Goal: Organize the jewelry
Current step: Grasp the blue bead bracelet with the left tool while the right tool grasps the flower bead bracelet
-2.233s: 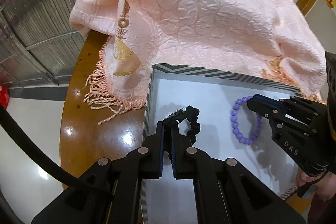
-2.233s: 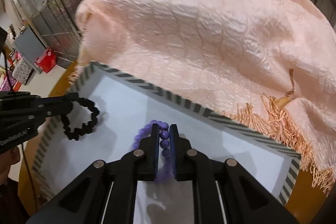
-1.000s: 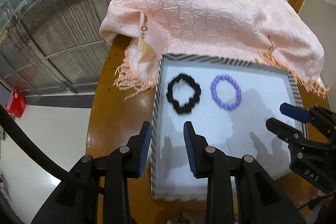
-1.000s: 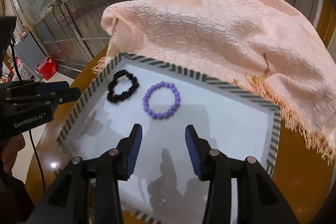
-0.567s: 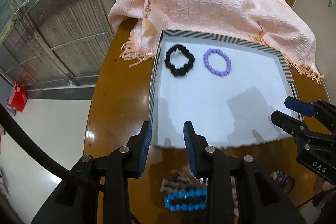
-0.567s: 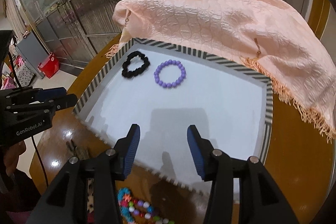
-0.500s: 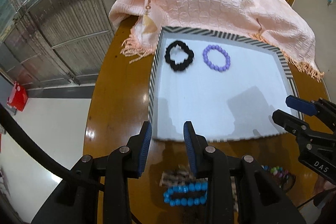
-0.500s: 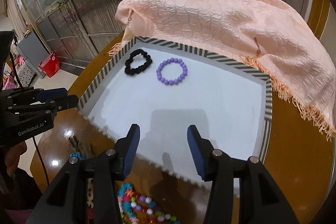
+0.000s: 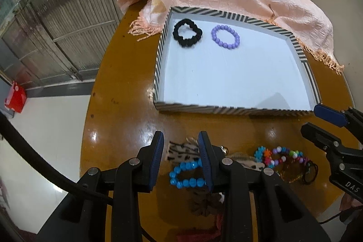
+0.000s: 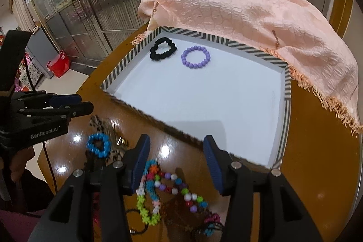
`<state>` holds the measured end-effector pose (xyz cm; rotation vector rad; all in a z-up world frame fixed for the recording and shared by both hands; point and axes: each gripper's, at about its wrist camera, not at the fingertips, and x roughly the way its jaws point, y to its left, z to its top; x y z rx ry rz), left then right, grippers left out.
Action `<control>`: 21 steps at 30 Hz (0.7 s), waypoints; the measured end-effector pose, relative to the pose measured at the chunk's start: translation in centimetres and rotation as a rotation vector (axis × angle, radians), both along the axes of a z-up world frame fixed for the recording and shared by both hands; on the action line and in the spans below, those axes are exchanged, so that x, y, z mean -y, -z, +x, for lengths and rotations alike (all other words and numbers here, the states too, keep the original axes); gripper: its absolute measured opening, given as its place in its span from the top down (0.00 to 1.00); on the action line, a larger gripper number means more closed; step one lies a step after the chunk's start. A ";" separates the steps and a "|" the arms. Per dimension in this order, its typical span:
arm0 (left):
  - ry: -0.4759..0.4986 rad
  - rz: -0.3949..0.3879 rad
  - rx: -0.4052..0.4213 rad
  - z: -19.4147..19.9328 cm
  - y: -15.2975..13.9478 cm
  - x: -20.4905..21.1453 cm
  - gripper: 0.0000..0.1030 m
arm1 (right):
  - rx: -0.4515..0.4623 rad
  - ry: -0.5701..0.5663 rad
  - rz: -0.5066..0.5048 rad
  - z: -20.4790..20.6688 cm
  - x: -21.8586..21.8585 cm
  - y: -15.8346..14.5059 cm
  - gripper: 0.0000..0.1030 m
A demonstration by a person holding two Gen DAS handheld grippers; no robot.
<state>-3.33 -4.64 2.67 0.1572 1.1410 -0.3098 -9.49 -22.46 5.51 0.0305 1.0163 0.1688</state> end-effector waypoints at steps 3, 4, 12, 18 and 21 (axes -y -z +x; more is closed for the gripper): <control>-0.014 -0.039 -0.025 -0.1 0.0 -1.0 0.80 | -0.008 0.000 0.008 -1.0 0.1 0.1 0.50; -0.021 -0.054 -0.037 -0.1 0.0 -1.4 0.80 | -0.013 -0.004 0.010 -1.4 0.1 0.2 0.50; -0.087 -0.112 -0.115 -0.1 1.0 -4.7 0.78 | -0.054 -0.055 0.024 -3.4 -0.6 1.4 0.49; -0.064 -0.117 -0.172 -0.8 3.1 -5.4 0.77 | -0.061 -0.082 0.040 -3.8 -1.6 1.7 0.49; -0.017 -0.125 -0.193 -1.1 3.9 -4.8 0.75 | -0.066 -0.079 0.030 -3.7 -1.5 1.8 0.49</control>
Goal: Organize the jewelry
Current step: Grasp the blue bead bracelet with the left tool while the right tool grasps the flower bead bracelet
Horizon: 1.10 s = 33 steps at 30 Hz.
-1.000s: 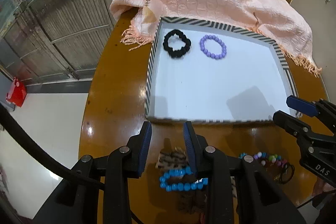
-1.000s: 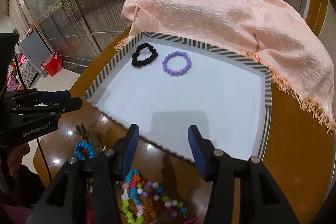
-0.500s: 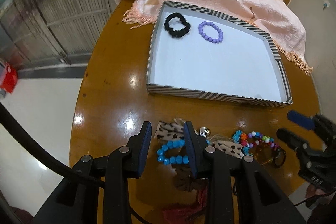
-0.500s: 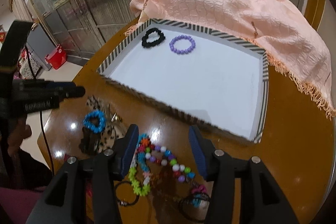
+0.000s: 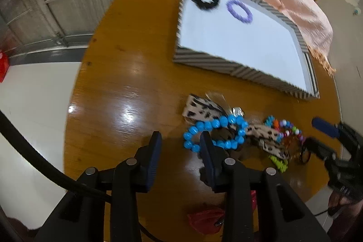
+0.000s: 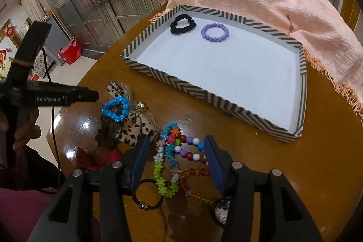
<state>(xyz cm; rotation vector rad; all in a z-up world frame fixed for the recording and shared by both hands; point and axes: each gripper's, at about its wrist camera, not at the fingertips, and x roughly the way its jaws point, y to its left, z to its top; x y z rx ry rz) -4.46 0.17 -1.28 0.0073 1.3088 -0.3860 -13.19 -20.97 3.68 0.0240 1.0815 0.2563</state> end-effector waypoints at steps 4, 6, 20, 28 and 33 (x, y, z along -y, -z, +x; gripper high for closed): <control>0.036 0.007 0.004 0.0 0.9 0.9 0.68 | -0.015 0.021 0.007 -0.1 1.0 0.3 0.49; 0.040 0.020 0.016 0.2 1.2 1.0 0.67 | -0.019 0.017 0.011 -0.4 1.2 0.5 0.49; 0.107 0.035 0.019 1.5 2.3 2.5 0.63 | -0.080 0.023 -0.021 -1.2 2.5 2.8 0.51; 0.129 0.053 0.043 1.4 2.4 3.3 0.63 | -0.087 -0.049 0.020 0.6 -0.4 3.5 0.75; 0.124 0.057 0.043 1.5 2.4 3.2 0.75 | -0.095 -0.079 0.004 1.7 -1.8 4.3 0.77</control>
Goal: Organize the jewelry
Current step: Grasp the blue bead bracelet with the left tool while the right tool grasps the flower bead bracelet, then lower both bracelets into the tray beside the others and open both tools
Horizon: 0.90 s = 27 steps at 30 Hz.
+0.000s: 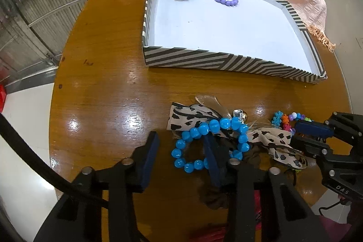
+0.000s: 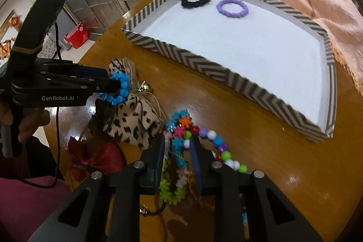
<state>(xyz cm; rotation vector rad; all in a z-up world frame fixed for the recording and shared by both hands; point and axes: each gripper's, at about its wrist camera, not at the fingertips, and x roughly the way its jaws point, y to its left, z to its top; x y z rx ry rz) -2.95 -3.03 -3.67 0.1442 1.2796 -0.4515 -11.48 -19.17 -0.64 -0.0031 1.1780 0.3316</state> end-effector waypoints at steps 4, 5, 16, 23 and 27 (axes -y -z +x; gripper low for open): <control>-0.019 -0.019 -0.014 0.2 0.1 -0.4 0.86 | -0.003 -0.032 -0.059 0.9 -0.9 0.7 0.78; -0.020 -0.026 -0.021 0.2 0.1 -0.5 0.89 | -0.007 -0.032 -0.074 1.0 -1.0 0.9 0.78; -0.017 -0.082 -0.003 -0.7 -2.6 -1.7 1.00 | 0.029 0.006 0.041 0.1 1.0 -1.1 0.94; 0.003 -0.119 0.050 -1.4 -5.6 -2.0 1.00 | 0.087 0.020 0.083 -0.8 1.6 -4.3 0.94; 0.026 -0.133 0.084 -1.6 -7.4 -1.6 1.00 | 0.141 0.020 0.110 -1.2 1.9 -7.1 0.94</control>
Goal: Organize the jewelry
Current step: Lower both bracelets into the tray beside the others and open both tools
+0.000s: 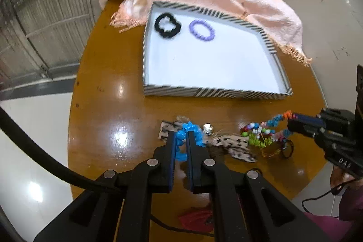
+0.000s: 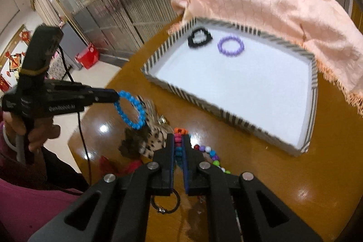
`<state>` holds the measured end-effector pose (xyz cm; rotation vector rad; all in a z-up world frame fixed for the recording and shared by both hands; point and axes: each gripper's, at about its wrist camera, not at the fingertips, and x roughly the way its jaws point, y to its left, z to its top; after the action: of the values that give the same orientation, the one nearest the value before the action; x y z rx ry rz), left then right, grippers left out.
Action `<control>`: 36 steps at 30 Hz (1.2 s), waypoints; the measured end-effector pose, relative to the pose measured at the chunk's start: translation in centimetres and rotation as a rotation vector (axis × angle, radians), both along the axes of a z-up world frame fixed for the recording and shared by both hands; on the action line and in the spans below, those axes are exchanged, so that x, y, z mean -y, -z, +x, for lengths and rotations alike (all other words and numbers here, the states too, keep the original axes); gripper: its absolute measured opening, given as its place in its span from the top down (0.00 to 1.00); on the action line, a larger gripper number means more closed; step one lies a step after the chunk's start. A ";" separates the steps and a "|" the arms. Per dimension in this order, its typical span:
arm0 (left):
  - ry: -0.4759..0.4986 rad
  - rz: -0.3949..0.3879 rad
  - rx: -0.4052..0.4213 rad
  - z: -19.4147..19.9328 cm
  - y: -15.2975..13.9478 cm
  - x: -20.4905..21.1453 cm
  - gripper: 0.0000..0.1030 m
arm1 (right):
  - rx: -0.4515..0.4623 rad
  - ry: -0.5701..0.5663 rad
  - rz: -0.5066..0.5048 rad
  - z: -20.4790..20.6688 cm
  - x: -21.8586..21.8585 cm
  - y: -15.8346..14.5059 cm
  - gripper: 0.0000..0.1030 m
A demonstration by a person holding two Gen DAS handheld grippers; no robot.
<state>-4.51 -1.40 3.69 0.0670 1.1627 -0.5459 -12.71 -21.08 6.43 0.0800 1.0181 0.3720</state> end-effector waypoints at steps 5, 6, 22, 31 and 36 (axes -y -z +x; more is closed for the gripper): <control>0.016 -0.012 0.042 0.0 -2.0 0.8 1.00 | 0.077 0.014 0.015 0.7 0.4 -3.1 0.94; 0.021 -0.014 0.052 0.0 -2.5 1.0 1.00 | 0.092 0.021 0.016 1.0 0.6 -3.6 0.94; 0.015 -0.008 0.124 5.3 -4.9 5.1 1.00 | 0.112 0.067 -0.028 8.2 2.0 -4.0 0.94; -0.014 -0.013 0.041 8.8 -1.9 7.1 1.00 | 0.030 0.009 0.028 11.3 0.4 -1.6 0.94; -0.075 -0.001 -0.007 11.0 0.4 6.4 1.00 | -0.006 -0.061 0.030 13.3 -0.7 -0.3 0.94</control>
<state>6.52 -7.78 3.25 0.0204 1.1675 -0.4807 0.57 -20.36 6.70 0.0771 1.0230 0.4432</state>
